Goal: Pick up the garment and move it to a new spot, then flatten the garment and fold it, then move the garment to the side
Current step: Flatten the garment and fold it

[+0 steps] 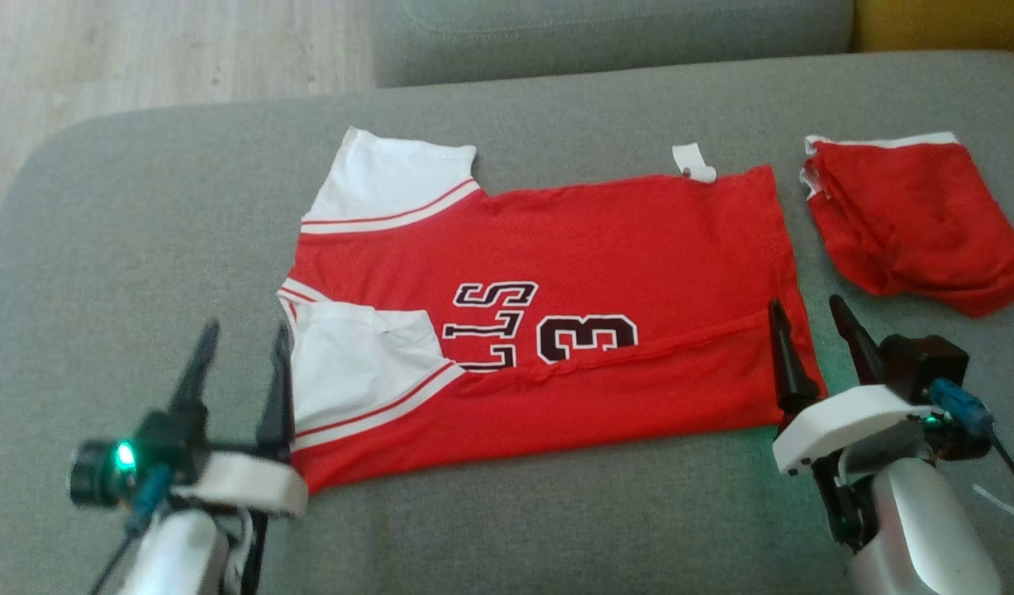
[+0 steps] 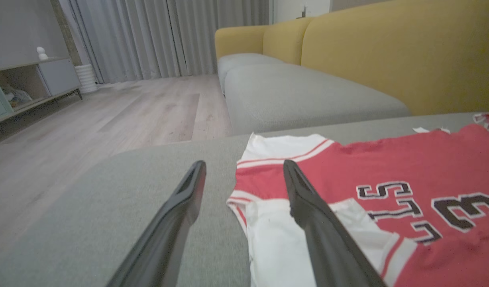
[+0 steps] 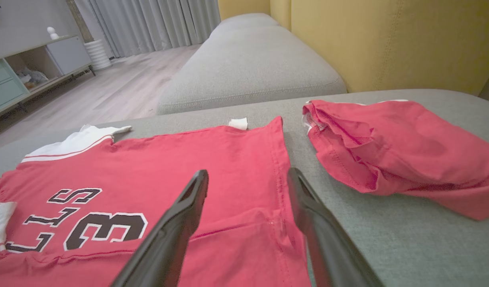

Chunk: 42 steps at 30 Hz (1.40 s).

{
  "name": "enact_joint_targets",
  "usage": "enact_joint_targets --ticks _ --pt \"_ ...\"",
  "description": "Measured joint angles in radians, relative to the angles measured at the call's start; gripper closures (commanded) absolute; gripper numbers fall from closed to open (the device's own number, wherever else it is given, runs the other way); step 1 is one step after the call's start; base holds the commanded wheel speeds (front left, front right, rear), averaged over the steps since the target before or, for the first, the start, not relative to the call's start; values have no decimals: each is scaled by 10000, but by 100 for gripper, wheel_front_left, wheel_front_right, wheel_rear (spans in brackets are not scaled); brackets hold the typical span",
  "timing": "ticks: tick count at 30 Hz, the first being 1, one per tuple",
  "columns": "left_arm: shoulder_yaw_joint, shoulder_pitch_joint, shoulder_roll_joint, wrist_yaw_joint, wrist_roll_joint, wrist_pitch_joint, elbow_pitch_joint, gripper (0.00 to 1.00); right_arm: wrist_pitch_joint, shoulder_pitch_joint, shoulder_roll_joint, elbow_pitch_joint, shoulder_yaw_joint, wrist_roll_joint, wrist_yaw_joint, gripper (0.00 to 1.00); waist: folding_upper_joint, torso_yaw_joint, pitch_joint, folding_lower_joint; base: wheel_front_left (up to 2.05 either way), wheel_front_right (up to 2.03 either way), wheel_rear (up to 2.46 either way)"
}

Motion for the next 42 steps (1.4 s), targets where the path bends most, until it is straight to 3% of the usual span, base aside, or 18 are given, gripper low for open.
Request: enact_joint_targets --ticks 3,7,13,17,26,32,42 --pt "253 -697 6 -79 31 -282 -629 0 -460 -10 -2 -280 201 213 0 0 0 -108 333 0 0 0 0" --pt "171 -1837 407 -669 362 -322 -757 0 -851 -124 -8 -725 318 391 0 0 0 -255 884 1 0 0 0" --pt "-132 -4892 1250 -1871 539 961 90 0 -1104 -689 -10 -1411 487 424 0 0 0 -502 2016 2 0 0 0" --pt "-504 -6530 1592 -2316 17 2228 1419 0 -1212 -953 -10 -1718 755 585 0 0 0 -748 2776 3 0 0 0" --pt "-2104 -8397 2406 -2397 -2401 4167 3350 0 -1266 -1390 -12 -2138 1227 805 0 0 -1 -1449 4133 3 0 0 0" --pt "-2734 -9003 2947 -2397 -3315 4230 4069 0 -1394 -1504 -12 -2182 1469 1028 0 0 -1 -1920 4609 1 0 0 0" --pt "-3724 -9680 3173 -2397 -4082 3956 4418 0 -1559 -1525 -10 -1994 1482 1185 0 0 -1 -2219 4996 0 0 0 0"
